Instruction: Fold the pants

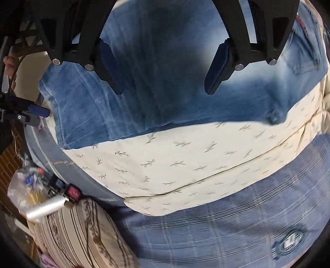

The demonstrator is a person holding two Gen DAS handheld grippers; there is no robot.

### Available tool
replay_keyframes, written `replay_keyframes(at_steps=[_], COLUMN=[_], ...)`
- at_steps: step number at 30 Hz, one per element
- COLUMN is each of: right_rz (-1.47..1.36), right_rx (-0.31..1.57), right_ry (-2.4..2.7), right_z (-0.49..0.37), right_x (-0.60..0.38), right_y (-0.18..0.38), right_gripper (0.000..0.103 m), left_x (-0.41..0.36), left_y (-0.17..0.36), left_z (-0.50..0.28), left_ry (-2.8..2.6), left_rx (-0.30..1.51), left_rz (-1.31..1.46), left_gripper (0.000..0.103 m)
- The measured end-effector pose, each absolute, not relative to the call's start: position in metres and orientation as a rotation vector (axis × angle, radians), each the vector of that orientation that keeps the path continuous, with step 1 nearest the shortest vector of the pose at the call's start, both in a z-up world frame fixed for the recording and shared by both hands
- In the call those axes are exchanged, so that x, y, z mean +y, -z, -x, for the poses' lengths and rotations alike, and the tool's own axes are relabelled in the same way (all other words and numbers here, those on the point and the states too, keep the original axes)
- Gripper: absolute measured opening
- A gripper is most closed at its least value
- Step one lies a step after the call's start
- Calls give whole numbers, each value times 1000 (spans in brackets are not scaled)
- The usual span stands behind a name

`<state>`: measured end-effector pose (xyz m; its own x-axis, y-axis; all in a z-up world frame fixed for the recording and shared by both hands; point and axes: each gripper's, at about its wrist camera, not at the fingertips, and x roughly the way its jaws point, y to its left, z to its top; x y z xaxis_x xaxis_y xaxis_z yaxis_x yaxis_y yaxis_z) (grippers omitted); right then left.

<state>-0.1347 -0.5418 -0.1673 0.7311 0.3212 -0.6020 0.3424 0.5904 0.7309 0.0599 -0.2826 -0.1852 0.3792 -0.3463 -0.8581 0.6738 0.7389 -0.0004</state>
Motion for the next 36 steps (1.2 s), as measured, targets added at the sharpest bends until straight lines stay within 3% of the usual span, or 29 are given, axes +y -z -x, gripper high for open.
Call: replay_keyframes(at_steps=[3,13,15,16,18,26,36], right_rz=[-944,-841,-849,-832,-784,-856,-935], right_rx=[849,897,889,891,911,821,800], right_ry=[1,-85,-108,-100,-84,-106,-237], right_z=[121,104,100,99,95,101,72], right_x=[-546,-522,-519,-516,-507,-500,-448], right_y=[182,179,178,178,178,152,111], right_gripper=[60,53,38,37,19,13,12], left_x=[-296,-319,-322,-322,-323,-298,-207], left_y=[194,222,223,223,223,204,170], left_z=[-60,-64,-65,-65,-65,-71,-85], left_ry=[690,682,685,686,692,690,655], left_rx=[995,1029,1030,1031,1035,1016,981], left_rz=[-398,-464,-477,-481,-479,-387,-200], left_gripper=[80,81,81,81,81,80,80])
